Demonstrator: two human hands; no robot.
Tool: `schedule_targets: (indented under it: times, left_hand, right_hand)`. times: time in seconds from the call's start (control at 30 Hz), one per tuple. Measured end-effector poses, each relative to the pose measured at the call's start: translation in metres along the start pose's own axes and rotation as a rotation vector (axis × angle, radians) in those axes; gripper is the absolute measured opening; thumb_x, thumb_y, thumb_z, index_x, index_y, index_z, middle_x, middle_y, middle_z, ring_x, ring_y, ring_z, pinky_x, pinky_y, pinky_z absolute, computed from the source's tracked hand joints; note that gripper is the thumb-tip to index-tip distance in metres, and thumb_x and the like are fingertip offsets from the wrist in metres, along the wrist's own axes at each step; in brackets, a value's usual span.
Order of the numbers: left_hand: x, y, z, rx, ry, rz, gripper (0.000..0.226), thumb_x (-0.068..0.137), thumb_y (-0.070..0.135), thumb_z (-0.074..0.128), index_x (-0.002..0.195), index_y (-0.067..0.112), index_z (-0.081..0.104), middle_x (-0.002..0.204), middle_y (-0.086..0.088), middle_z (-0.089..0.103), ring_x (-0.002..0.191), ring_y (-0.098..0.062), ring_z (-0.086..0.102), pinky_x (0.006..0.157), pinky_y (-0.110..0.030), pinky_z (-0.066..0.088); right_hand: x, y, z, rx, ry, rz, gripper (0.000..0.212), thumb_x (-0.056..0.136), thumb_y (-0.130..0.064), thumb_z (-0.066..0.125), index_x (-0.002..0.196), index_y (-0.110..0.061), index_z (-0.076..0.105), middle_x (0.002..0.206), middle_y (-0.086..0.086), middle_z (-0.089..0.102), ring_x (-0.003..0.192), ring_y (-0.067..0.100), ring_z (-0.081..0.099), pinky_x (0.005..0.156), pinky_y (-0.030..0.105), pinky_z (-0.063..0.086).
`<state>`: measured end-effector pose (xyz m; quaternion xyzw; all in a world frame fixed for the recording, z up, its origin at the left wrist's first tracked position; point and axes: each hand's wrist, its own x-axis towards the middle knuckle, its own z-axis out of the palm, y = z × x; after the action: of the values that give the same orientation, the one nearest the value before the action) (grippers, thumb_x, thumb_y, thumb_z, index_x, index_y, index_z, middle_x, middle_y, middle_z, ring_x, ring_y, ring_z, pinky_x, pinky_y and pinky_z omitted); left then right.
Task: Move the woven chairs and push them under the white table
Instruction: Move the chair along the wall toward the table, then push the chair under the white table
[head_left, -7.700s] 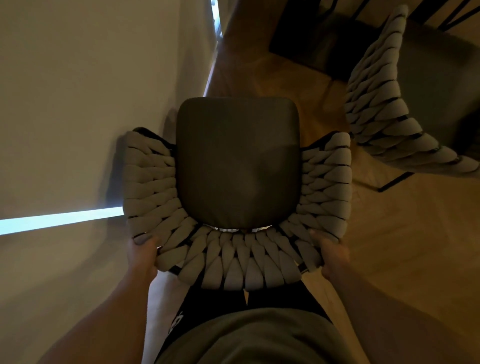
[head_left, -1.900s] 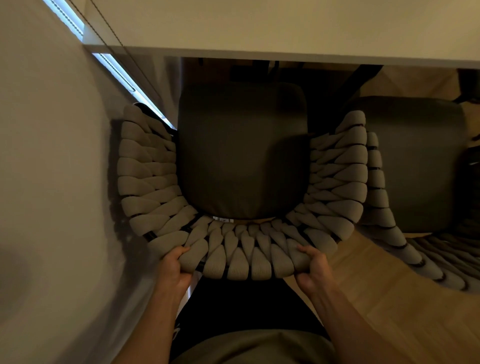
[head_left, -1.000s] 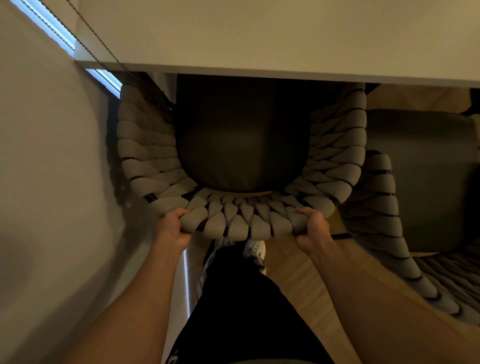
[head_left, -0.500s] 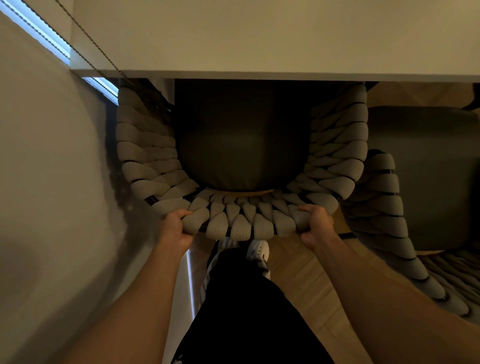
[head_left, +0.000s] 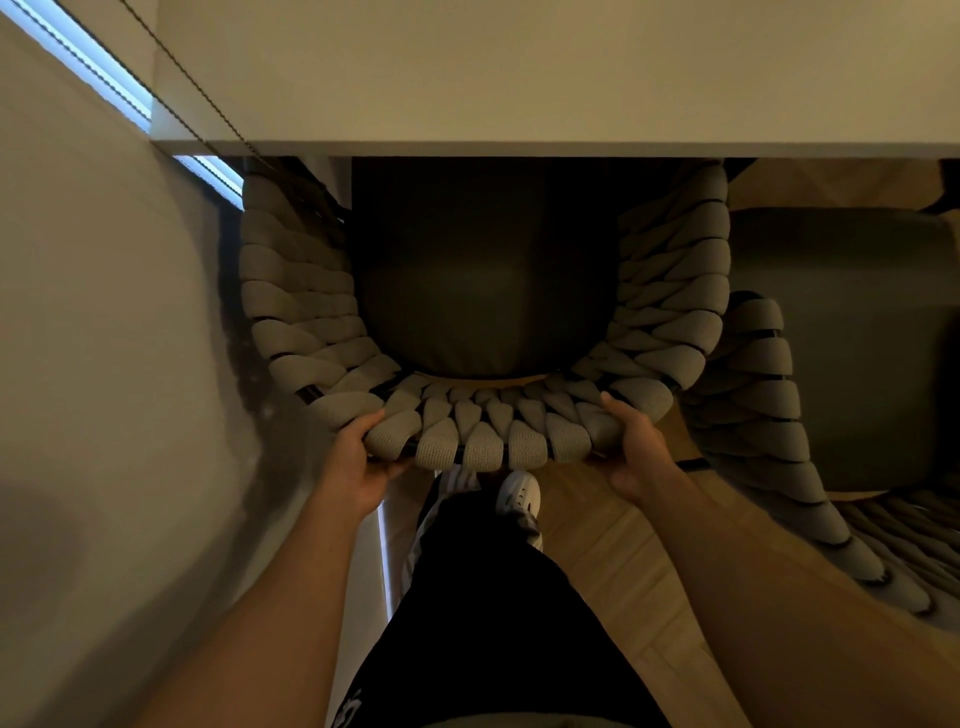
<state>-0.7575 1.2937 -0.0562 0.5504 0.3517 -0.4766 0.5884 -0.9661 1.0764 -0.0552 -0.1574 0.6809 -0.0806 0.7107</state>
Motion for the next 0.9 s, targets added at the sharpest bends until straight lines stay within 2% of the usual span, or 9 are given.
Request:
schedule_targets:
  times: [0.13, 0.27, 0.4, 0.47, 0.57, 0.63, 0.73, 0.8, 0.9]
  left_hand:
    - [-0.004, 0.002, -0.009, 0.025, 0.045, 0.019, 0.036, 0.099, 0.021, 0.058, 0.134, 0.014, 0.058, 0.128, -0.016, 0.062, 0.117, -0.034, 0.062, 0.066, -0.042, 0.063]
    - [-0.008, 0.003, -0.014, 0.030, 0.034, 0.018, 0.033, 0.099, 0.021, 0.058, 0.131, 0.014, 0.059, 0.125, -0.015, 0.063, 0.116, -0.035, 0.062, 0.073, -0.047, 0.063]
    - [-0.017, 0.000, -0.023, 0.067, 0.014, 0.031, 0.039, 0.099, 0.024, 0.058, 0.137, 0.014, 0.057, 0.129, -0.013, 0.064, 0.112, -0.033, 0.066, 0.082, -0.044, 0.062]
    - [-0.025, -0.004, -0.027, 0.087, 0.026, 0.029, 0.035, 0.100, 0.023, 0.058, 0.133, 0.012, 0.059, 0.125, -0.014, 0.066, 0.104, -0.030, 0.069, 0.079, -0.040, 0.062]
    - [-0.034, -0.013, -0.033, 0.133, 0.054, 0.008, 0.029, 0.099, 0.019, 0.060, 0.125, 0.008, 0.061, 0.116, -0.015, 0.068, 0.094, -0.027, 0.070, 0.067, -0.035, 0.063]
    - [-0.040, -0.020, -0.034, 0.172, 0.063, -0.012, 0.022, 0.098, 0.015, 0.060, 0.118, 0.007, 0.061, 0.109, -0.016, 0.066, 0.090, -0.026, 0.069, 0.061, -0.033, 0.062]
    - [-0.047, -0.032, -0.031, 0.306, 0.037, -0.017, 0.021, 0.096, 0.014, 0.061, 0.116, 0.007, 0.061, 0.104, -0.015, 0.067, 0.090, -0.027, 0.068, 0.065, -0.034, 0.060]
    - [-0.054, -0.039, -0.024, 0.431, 0.006, -0.007, 0.019, 0.097, 0.014, 0.061, 0.115, 0.009, 0.062, 0.105, -0.016, 0.068, 0.091, -0.028, 0.068, 0.070, -0.036, 0.057]
    - [-0.061, -0.048, -0.010, 0.656, -0.047, 0.024, 0.014, 0.098, 0.013, 0.058, 0.112, 0.011, 0.062, 0.106, -0.016, 0.068, 0.087, -0.026, 0.067, 0.069, -0.036, 0.054]
  right_hand:
    - [-0.007, 0.005, -0.003, -0.030, -0.007, -0.002, 0.072, 0.079, -0.030, 0.082, 0.141, -0.017, 0.049, 0.128, 0.011, 0.067, 0.107, 0.033, 0.070, 0.074, 0.048, 0.061]
    - [-0.015, 0.011, 0.001, -0.065, -0.033, -0.044, 0.049, 0.090, -0.025, 0.074, 0.135, -0.017, 0.056, 0.127, 0.009, 0.068, 0.108, 0.031, 0.069, 0.075, 0.045, 0.059]
    - [-0.027, 0.015, -0.003, -0.076, -0.049, -0.040, 0.056, 0.091, -0.023, 0.073, 0.141, -0.012, 0.050, 0.128, 0.011, 0.065, 0.109, 0.030, 0.068, 0.067, 0.041, 0.061]
    - [-0.035, 0.017, -0.008, -0.094, -0.081, -0.022, 0.047, 0.096, -0.019, 0.068, 0.139, -0.007, 0.051, 0.124, 0.012, 0.066, 0.107, 0.028, 0.068, 0.069, 0.039, 0.060]
    - [-0.047, 0.024, -0.016, -0.130, -0.128, -0.010, 0.042, 0.099, -0.013, 0.063, 0.137, -0.005, 0.049, 0.117, 0.012, 0.067, 0.101, 0.026, 0.069, 0.073, 0.037, 0.058]
    - [-0.053, 0.029, -0.023, -0.179, -0.117, -0.005, 0.054, 0.098, -0.012, 0.063, 0.147, -0.003, 0.041, 0.124, 0.014, 0.064, 0.101, 0.026, 0.069, 0.075, 0.036, 0.058]
    - [-0.063, 0.035, -0.036, -0.243, -0.112, 0.009, 0.054, 0.097, -0.012, 0.065, 0.147, -0.004, 0.043, 0.129, 0.016, 0.062, 0.102, 0.025, 0.069, 0.077, 0.036, 0.058]
    - [-0.068, 0.042, -0.047, -0.258, -0.115, 0.006, 0.047, 0.097, -0.013, 0.065, 0.141, -0.005, 0.050, 0.128, 0.015, 0.063, 0.104, 0.026, 0.069, 0.081, 0.037, 0.059]
    - [-0.077, 0.052, -0.067, -0.309, -0.087, -0.040, 0.037, 0.098, -0.015, 0.065, 0.132, -0.005, 0.057, 0.121, 0.013, 0.067, 0.099, 0.025, 0.070, 0.085, 0.039, 0.059]
